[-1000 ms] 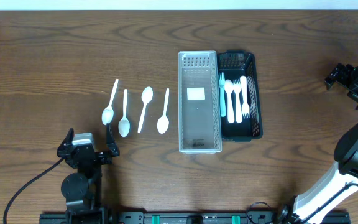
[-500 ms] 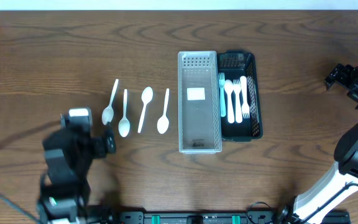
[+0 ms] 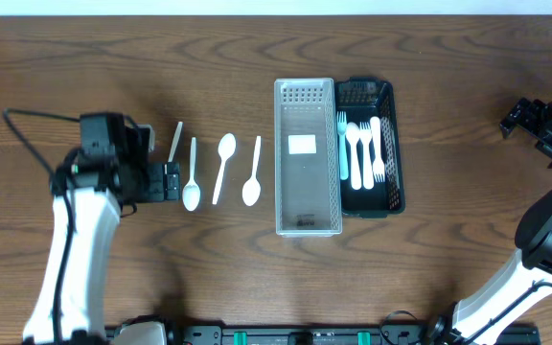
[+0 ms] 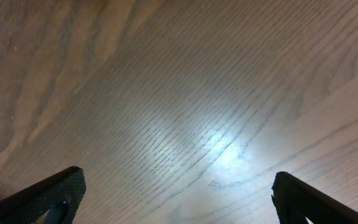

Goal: Pack container
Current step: 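Move the left gripper over the leftmost white spoon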

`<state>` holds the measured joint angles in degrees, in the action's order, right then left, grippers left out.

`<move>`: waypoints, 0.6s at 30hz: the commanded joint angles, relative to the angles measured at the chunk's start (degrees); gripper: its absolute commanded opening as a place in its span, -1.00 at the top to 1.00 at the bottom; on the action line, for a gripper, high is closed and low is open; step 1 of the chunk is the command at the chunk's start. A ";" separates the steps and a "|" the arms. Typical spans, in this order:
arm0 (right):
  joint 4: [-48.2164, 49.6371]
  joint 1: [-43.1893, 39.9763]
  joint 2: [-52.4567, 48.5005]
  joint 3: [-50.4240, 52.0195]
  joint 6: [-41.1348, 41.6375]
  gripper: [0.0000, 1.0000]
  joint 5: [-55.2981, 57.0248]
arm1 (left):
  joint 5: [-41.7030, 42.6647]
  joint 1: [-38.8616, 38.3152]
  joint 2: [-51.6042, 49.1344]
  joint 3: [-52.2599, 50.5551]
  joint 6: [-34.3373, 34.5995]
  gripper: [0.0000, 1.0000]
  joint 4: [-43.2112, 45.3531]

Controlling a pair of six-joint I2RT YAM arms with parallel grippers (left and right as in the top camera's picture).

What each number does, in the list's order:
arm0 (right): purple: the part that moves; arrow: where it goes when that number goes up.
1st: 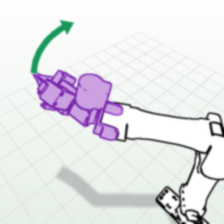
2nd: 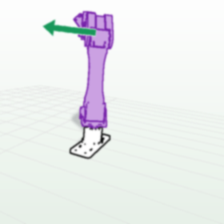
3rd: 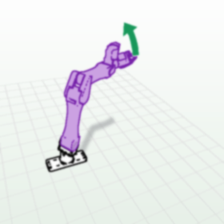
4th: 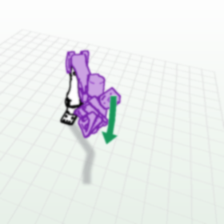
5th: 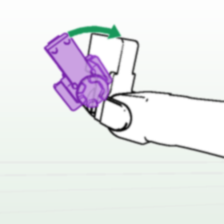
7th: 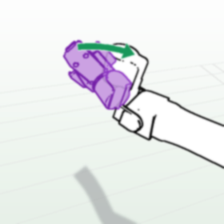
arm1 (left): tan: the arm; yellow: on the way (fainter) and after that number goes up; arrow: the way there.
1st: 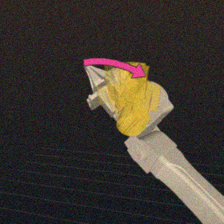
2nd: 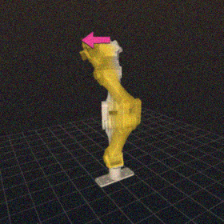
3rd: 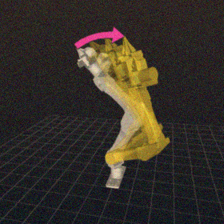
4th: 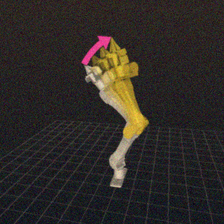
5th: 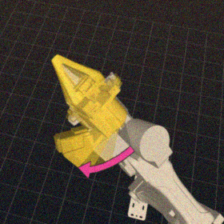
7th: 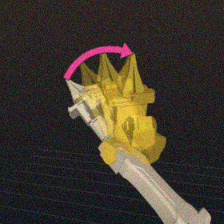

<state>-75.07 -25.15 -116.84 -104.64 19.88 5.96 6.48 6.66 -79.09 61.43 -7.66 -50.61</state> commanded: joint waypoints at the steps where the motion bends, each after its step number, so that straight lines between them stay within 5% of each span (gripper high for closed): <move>1: 0.11 0.42 0.33 0.13 -0.63 -0.99 0.22 | -3.32 0.17 -4.35 10.69 1.07 -0.96 -2.51; 18: 0.11 0.42 0.33 0.13 -0.63 -0.99 0.22 | -3.10 0.02 -14.71 12.48 -7.39 -0.96 -0.72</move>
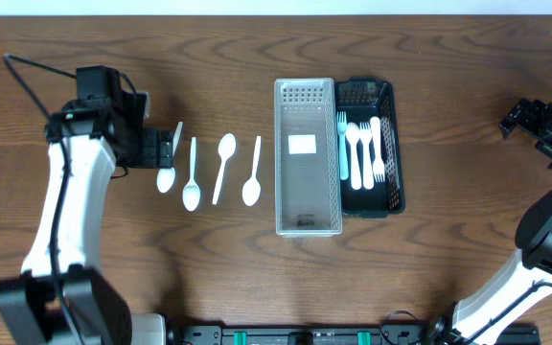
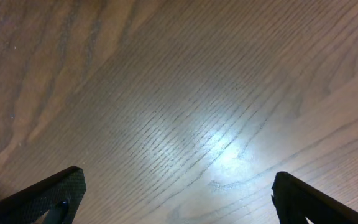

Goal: Pack container
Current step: 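Move the left gripper over the leftmost white spoon, then lower the left gripper and grasp the white spoon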

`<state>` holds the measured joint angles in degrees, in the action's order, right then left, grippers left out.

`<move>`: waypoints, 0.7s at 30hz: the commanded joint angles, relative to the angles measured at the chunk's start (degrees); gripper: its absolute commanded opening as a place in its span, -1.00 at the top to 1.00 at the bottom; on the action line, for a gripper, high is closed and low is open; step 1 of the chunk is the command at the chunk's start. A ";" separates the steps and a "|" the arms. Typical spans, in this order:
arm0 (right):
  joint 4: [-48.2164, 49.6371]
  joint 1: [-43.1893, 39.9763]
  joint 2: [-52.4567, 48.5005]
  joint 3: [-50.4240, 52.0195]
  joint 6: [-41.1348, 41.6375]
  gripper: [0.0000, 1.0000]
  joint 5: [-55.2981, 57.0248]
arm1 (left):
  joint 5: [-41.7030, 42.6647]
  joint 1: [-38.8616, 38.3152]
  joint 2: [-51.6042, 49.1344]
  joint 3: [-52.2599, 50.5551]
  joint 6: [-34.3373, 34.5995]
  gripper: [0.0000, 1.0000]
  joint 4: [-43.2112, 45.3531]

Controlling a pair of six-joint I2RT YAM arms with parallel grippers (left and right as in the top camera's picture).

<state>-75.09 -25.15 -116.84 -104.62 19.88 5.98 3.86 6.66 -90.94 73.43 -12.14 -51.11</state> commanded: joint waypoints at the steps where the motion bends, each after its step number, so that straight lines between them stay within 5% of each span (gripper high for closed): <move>1: 0.13 0.42 0.33 0.11 -0.63 -0.99 0.20 | -0.46 0.02 -4.00 0.48 -2.86 -0.96 0.07; 21: 0.13 0.42 0.33 0.11 -0.63 -0.99 0.20 | -0.48 -0.09 -13.88 0.46 -2.86 -0.96 10.58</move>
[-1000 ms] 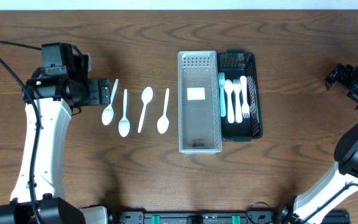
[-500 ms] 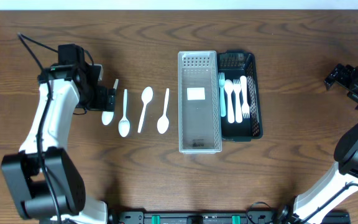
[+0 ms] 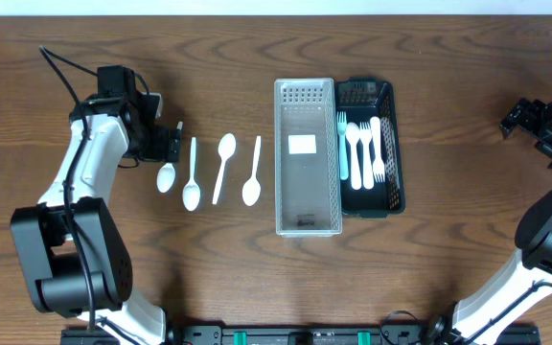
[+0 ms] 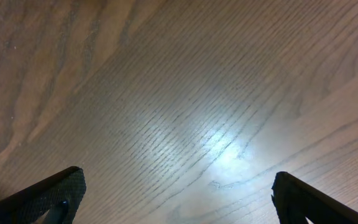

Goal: Pack container
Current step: 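Lower the left gripper and grasp the white spoon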

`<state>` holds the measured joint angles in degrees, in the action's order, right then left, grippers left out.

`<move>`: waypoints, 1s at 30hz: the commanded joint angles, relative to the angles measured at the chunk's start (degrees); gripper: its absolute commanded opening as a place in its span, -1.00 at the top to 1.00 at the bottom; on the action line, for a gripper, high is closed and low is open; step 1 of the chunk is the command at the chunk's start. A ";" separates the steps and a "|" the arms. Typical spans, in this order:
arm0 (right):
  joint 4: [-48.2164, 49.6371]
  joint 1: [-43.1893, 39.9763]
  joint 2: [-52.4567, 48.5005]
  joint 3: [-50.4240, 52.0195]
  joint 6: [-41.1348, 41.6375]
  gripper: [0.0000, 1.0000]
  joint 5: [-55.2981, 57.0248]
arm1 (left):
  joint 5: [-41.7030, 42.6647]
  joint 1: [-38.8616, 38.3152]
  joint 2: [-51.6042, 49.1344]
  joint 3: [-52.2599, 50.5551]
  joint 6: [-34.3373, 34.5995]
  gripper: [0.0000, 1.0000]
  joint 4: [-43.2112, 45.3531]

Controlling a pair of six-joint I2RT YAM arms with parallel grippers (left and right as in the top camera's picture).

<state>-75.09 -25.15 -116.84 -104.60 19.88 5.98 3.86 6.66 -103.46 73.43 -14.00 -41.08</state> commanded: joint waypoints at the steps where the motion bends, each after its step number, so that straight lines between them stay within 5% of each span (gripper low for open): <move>1: 0.13 0.42 0.33 0.09 -0.63 -0.99 0.20 | -0.48 -0.15 -1.73 0.46 -1.01 -0.96 0.74; 30: 0.13 0.42 0.33 0.09 -0.63 -0.99 0.20 | -0.48 -0.24 -9.40 0.46 -4.44 -0.96 3.08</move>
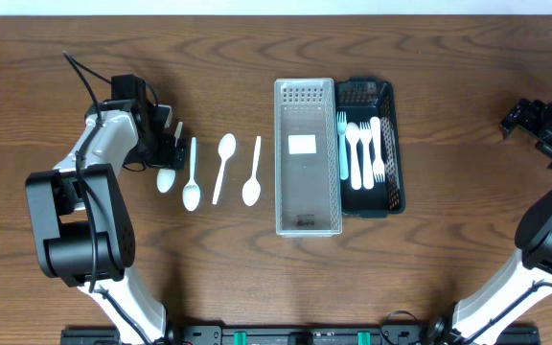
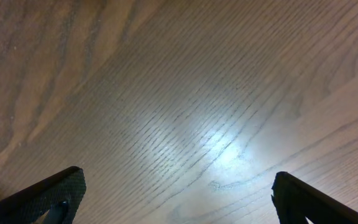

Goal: Pack container
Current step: 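Lower the left gripper and grasp the white spoon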

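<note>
A clear plastic tray (image 1: 307,222) lies mid-table, empty but for a white label. Against its right side a black basket (image 1: 396,144) holds several white and teal forks (image 1: 362,153). Left of the tray lie white plastic spoons: one (image 1: 251,172), another (image 1: 222,169), a third (image 1: 192,177) and the leftmost (image 1: 166,178). My left gripper (image 1: 168,146) sits over the leftmost spoon's handle and hides its middle; how its fingers stand does not show. My right gripper (image 2: 176,190) hangs open over bare wood at the far right, far from everything.
The table is dark brown wood (image 1: 448,259). My left arm (image 1: 84,220) folds back along the left side with a black cable looping above it. The right arm (image 1: 544,230) rises along the right edge.
The left arm has folded in closer and its gripper has shifted slightly at the leftmost spoon's handle. Spoons, tray, basket and the right gripper stand as before.
At first my left gripper covered the leftmost spoon's bowl, only the handle showing. Then it stood higher up by the handle, with the bowl lying bare on the table. It has stayed at the handle while the arm changed posture. The right gripper stayed open throughout.
</note>
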`<state>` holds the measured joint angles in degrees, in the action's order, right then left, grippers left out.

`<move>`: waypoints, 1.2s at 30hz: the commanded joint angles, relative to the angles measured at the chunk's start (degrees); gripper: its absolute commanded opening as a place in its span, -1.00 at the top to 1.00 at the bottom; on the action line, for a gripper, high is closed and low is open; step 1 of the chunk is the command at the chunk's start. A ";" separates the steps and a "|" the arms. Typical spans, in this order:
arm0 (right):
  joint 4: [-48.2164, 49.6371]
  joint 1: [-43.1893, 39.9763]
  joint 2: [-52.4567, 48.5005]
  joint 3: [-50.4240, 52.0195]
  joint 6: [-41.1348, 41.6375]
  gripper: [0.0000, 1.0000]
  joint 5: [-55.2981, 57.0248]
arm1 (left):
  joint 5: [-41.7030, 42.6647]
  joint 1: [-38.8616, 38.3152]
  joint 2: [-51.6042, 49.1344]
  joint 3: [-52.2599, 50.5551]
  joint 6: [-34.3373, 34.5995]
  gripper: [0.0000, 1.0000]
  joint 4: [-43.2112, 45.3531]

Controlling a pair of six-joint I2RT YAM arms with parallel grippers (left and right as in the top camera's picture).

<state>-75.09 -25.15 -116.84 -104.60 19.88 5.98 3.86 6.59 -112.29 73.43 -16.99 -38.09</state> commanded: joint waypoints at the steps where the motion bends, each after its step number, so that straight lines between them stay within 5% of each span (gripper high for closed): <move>1: 0.13 0.42 0.33 0.09 -0.63 -0.98 0.17 | -0.50 -0.17 -0.57 0.46 -1.44 -0.96 0.13; 29: 0.13 0.42 0.33 0.09 -0.63 -0.98 0.20 | -1.16 -0.17 -3.85 0.22 -1.42 -0.97 1.14; 36: 0.13 0.42 0.33 0.09 -0.63 -0.99 0.20 | -1.14 -0.17 -3.85 0.22 -1.40 -0.13 2.49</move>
<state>-75.09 -25.15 -116.84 -104.60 19.88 5.98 4.27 6.44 -114.13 73.56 -17.93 -35.79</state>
